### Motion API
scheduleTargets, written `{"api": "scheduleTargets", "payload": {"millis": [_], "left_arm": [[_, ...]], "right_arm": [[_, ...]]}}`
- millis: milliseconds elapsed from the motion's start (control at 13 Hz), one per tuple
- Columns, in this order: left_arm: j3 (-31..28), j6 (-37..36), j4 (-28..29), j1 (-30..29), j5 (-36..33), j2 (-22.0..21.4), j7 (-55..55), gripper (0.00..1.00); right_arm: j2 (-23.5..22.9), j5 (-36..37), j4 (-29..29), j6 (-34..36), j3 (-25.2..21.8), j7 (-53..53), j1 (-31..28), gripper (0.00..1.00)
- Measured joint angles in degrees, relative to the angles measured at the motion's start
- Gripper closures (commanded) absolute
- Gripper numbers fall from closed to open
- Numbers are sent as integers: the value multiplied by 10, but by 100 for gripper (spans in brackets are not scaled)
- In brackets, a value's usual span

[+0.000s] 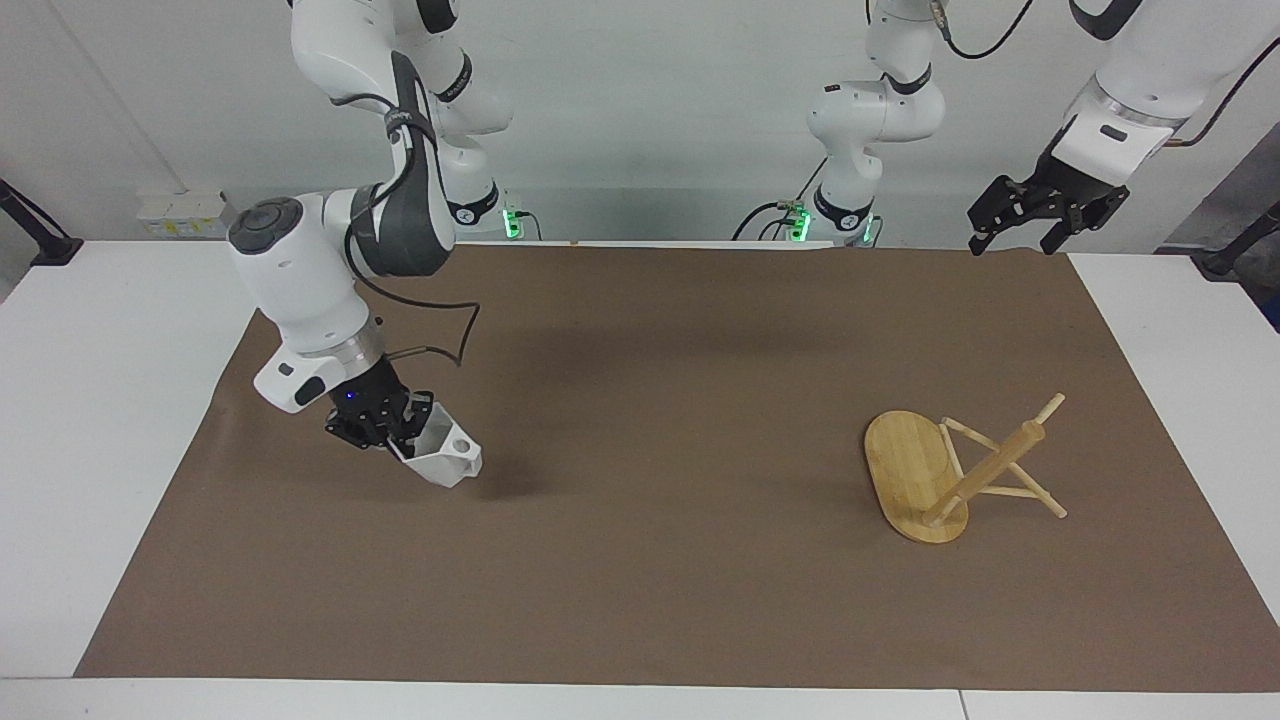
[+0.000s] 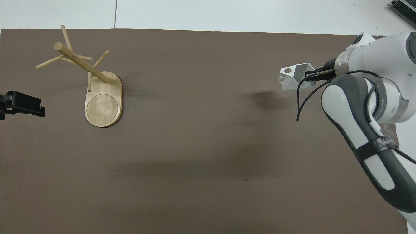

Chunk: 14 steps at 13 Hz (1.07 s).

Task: Hang cup on rack
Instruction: 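Lift the cup with the right gripper and carry it toward the mug tree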

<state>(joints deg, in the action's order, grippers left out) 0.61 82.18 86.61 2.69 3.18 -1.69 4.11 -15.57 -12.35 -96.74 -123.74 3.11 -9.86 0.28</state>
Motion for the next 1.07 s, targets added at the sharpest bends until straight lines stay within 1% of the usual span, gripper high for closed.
{"api": "scheduleTargets", "payload": {"millis": [230, 307, 537, 613, 843, 1073], "left_arm": [[0, 0, 0, 0, 0, 0, 0, 0], [0, 0, 0, 0, 0, 0, 0, 0], [0, 0, 0, 0, 0, 0, 0, 0], [0, 0, 0, 0, 0, 0, 0, 0], [0, 0, 0, 0, 0, 0, 0, 0], [0, 0, 0, 0, 0, 0, 0, 0]], "right_arm": [[17, -133, 17, 3, 32, -1, 1, 100], [18, -177, 29, 3, 47, 0, 1, 100], [18, -340, 52, 4, 81, -2, 1, 100], [19, -377, 60, 4, 94, -11, 1, 100], [19, -427, 87, 5, 145, -54, 1, 100], [19, -466, 92, 5, 188, -86, 2, 100]]}}
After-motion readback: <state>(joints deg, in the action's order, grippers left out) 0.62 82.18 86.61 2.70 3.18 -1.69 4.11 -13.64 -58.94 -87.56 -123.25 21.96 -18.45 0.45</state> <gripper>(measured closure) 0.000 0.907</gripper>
